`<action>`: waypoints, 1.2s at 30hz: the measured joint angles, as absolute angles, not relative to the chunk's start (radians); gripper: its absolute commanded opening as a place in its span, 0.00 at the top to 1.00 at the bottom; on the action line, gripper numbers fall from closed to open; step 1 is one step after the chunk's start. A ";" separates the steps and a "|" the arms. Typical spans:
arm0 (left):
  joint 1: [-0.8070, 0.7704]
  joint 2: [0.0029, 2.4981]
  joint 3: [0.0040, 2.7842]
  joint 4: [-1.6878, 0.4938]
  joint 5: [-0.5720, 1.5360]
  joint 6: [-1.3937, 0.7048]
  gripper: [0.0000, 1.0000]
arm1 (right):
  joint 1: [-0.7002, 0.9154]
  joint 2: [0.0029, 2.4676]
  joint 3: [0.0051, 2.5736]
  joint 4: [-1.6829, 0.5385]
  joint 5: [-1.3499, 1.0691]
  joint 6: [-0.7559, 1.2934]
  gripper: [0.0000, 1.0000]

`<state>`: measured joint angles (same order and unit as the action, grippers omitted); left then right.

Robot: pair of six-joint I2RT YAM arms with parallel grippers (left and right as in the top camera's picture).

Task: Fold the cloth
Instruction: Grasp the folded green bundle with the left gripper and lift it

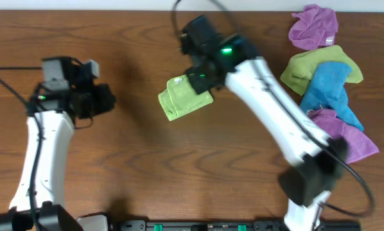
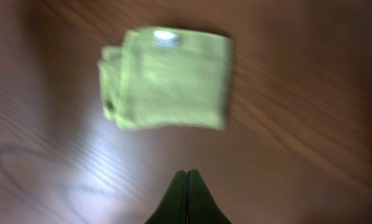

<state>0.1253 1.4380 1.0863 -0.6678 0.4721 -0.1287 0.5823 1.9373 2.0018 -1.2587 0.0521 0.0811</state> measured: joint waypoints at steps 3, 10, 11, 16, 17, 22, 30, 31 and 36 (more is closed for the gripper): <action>0.071 1.438 0.997 -0.536 0.465 -0.167 0.94 | 0.570 1.813 1.982 -1.291 0.119 0.070 0.98; -0.119 1.446 0.891 -0.323 0.302 -0.296 0.92 | 0.539 1.312 1.528 -1.074 0.213 0.030 0.98; -0.140 1.454 0.889 -0.302 0.279 -0.310 0.93 | 0.516 1.240 1.436 -1.031 0.215 0.028 0.99; -0.208 1.577 0.889 -0.192 0.224 -0.391 0.94 | 0.364 0.931 1.054 -0.920 0.146 0.033 0.99; -0.214 1.615 0.889 -0.174 0.221 -0.412 0.94 | 0.335 0.885 0.995 -0.920 0.119 0.043 0.99; -0.220 1.738 0.885 -0.056 0.256 -0.482 0.79 | 0.273 0.805 0.898 -0.932 0.012 0.079 0.99; -0.221 1.801 0.882 0.121 0.430 -0.579 0.39 | 0.270 0.806 0.898 -0.956 -0.043 0.095 0.99; -0.220 1.801 0.882 0.123 0.457 -0.593 0.40 | 0.270 0.814 0.898 -0.957 -0.047 0.095 0.99; -0.203 1.801 0.882 0.039 0.533 -0.598 0.50 | 0.270 0.850 0.898 -0.957 -0.053 0.096 0.99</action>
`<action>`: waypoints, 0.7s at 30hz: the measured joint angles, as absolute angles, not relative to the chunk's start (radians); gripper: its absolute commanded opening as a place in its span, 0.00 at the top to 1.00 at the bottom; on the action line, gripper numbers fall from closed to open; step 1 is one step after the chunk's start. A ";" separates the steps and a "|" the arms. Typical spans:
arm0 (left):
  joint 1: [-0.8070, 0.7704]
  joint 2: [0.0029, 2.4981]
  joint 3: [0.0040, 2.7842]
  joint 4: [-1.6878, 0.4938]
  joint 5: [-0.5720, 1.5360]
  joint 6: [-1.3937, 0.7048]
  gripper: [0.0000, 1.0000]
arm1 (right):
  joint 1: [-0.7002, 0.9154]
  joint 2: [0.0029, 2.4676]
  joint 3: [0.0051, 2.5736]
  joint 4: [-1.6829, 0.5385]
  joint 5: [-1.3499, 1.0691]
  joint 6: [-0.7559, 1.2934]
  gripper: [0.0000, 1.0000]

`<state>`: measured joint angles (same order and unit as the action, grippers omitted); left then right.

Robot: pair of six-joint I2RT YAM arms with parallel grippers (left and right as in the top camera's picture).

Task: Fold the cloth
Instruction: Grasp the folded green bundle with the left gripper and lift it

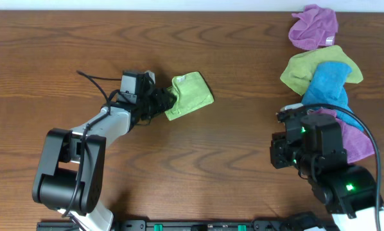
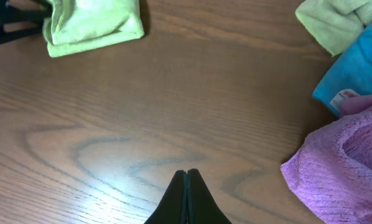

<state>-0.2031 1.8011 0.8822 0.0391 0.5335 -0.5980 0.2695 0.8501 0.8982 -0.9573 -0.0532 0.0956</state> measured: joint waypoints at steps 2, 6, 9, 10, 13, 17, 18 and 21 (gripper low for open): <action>-0.177 1.801 0.881 -0.022 0.547 -0.579 0.51 | 0.270 0.860 0.898 -0.957 -0.054 0.096 0.99; -0.110 1.801 0.881 -0.094 0.551 -0.553 0.51 | 0.270 0.861 0.898 -0.957 -0.054 0.096 0.99; -0.052 1.802 0.881 -0.089 0.586 -0.541 0.49 | 0.270 0.861 0.898 -0.957 -0.054 0.097 0.99; -0.031 1.802 0.881 -0.075 0.619 -0.535 0.43 | 0.270 0.861 0.898 -0.957 -0.054 0.098 0.99; -0.012 1.802 0.881 -0.031 0.717 -0.517 0.28 | 0.270 0.861 0.898 -0.957 -0.053 0.099 0.99; -0.021 1.802 0.881 -0.005 0.783 -0.505 0.08 | 0.270 0.861 0.898 -0.958 -0.054 0.099 0.99; -0.023 1.802 0.881 0.000 0.789 -0.503 0.07 | 0.270 0.861 0.898 -0.958 -0.054 0.099 0.99; -0.034 1.802 0.881 0.004 0.800 -0.498 0.02 | 0.270 0.861 0.898 -0.958 -0.054 0.099 0.99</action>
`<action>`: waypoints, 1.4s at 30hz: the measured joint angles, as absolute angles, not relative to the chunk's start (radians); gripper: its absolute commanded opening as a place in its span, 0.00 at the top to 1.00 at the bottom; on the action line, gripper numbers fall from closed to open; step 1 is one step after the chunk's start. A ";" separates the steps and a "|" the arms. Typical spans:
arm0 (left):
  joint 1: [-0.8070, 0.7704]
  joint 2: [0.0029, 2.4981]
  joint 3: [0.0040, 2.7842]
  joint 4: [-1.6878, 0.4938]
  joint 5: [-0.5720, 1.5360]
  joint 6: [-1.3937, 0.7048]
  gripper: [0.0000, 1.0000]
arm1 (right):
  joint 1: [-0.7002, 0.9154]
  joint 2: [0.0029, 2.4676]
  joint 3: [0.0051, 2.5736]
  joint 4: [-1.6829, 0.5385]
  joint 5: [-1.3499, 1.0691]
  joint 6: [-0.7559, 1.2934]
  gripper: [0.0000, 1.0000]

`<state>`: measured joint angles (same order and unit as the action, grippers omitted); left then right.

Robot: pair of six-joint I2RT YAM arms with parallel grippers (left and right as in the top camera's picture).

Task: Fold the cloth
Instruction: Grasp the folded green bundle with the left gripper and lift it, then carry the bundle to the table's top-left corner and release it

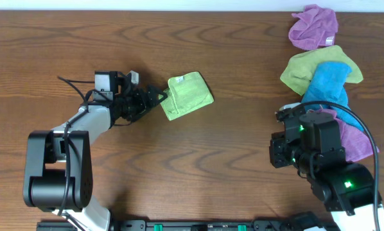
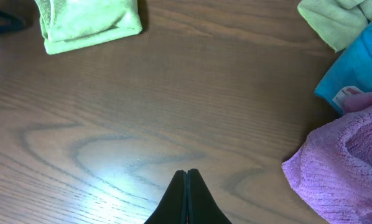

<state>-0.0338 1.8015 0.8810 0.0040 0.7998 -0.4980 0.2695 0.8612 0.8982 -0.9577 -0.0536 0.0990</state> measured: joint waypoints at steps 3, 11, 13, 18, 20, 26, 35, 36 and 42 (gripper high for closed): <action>-0.051 1.802 0.881 0.005 0.796 -0.498 0.03 | 0.270 0.861 0.898 -0.957 -0.054 0.099 0.99; -0.120 1.850 0.883 0.045 0.806 -0.545 0.03 | 0.270 0.861 0.898 -0.960 -0.054 0.099 0.99; -0.125 1.860 0.885 0.061 0.815 -0.555 0.03 | 0.270 0.861 0.898 -0.962 -0.054 0.099 0.99; -0.141 1.914 0.902 0.168 0.855 -0.610 0.02 | 0.270 0.861 0.898 -0.961 -0.054 0.099 0.99; -0.154 1.942 0.909 0.237 0.879 -0.641 0.09 | 0.270 0.861 0.898 -0.962 -0.054 0.099 0.99; -0.191 2.045 0.916 0.379 0.880 -0.739 0.94 | 0.270 0.861 0.898 -0.969 -0.054 0.099 0.99; -0.171 2.098 0.927 0.603 0.862 -0.879 0.94 | 0.270 0.862 0.898 -0.971 -0.054 0.099 0.99; -0.162 2.101 0.938 0.645 0.863 -0.901 0.94 | 0.270 0.863 0.898 -0.971 -0.054 0.099 0.99; -0.062 2.106 1.138 0.847 0.833 -1.075 0.94 | 0.270 0.868 0.898 -0.970 -0.054 0.099 0.99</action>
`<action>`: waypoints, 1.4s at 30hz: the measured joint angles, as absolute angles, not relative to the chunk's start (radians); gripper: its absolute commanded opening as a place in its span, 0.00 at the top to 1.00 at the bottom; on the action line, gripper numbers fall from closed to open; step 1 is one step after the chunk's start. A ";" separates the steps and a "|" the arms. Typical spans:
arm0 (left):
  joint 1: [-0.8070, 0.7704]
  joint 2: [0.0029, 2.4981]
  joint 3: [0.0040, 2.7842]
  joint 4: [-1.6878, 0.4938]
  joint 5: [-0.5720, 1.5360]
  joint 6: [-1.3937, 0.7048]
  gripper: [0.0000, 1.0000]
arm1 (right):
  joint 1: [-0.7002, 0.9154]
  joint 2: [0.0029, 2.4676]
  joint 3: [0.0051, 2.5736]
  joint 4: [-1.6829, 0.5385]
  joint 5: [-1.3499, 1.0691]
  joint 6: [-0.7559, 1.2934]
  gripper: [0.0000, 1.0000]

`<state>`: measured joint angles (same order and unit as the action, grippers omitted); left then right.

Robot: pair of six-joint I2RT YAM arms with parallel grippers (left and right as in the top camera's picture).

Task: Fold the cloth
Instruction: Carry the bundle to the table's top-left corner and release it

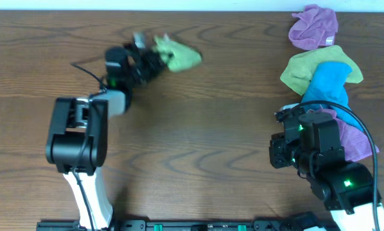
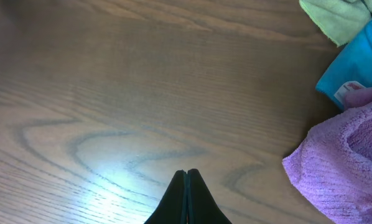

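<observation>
A small folded lime-green cloth (image 1: 177, 56) shows blurred near the table's back edge, left of centre. My left gripper (image 1: 155, 61) is at its left side and appears shut on it, the arm stretched toward the back. My right gripper (image 2: 186, 172) is shut and holds nothing, low over bare wood at the front right. The folded cloth is out of the right wrist view.
A pile of loose cloths lies at the right edge: a purple one (image 1: 314, 25) at the back, a lime-green one (image 1: 307, 67), a blue one (image 1: 330, 86), and a purple one (image 2: 348, 155) just right of my right gripper.
The folded green cloth has gone from the table's middle to the back left, together with my left gripper, which was open beside it. It has left the right wrist view. The right arm is still.
My right arm first reached over the folded green cloth with its gripper shut, the left arm off to the left. Then the right arm was back by the pile and my left gripper touched the cloth's left edge. Now the left gripper has the cloth near the back.
</observation>
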<state>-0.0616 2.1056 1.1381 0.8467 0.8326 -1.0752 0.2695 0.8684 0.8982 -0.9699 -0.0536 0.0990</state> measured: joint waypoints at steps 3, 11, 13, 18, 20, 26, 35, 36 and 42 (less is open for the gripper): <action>0.016 2.106 1.236 0.814 0.774 -1.113 0.94 | 0.270 0.870 0.898 -0.969 -0.054 0.099 0.99; 0.213 2.106 1.380 0.527 0.648 -1.071 0.94 | 0.270 0.882 0.898 -0.967 -0.054 0.103 0.99; 0.240 2.107 1.409 0.490 0.630 -1.045 0.94 | 0.270 0.895 0.898 -0.963 -0.054 0.113 0.99; 0.286 2.198 1.552 0.479 0.631 -1.014 0.94 | 0.270 0.947 0.898 -0.952 -0.054 0.146 0.99; 0.294 2.278 1.638 0.471 0.646 -1.013 0.95 | 0.270 0.967 0.898 -0.953 -0.054 0.162 0.99; 0.304 2.480 1.847 0.373 0.686 -0.992 0.94 | 0.270 0.989 0.898 -0.956 -0.055 0.217 0.99; 0.316 2.551 1.898 0.196 0.683 -0.858 0.94 | 0.270 0.988 0.898 -0.960 -0.057 0.288 0.98; 0.319 2.551 1.898 0.175 0.680 -0.836 0.94 | 0.270 0.988 0.898 -0.960 -0.058 0.294 0.99; 0.336 2.551 1.898 0.137 0.680 -0.780 0.94 | 0.270 0.988 0.898 -0.960 -0.075 0.315 0.99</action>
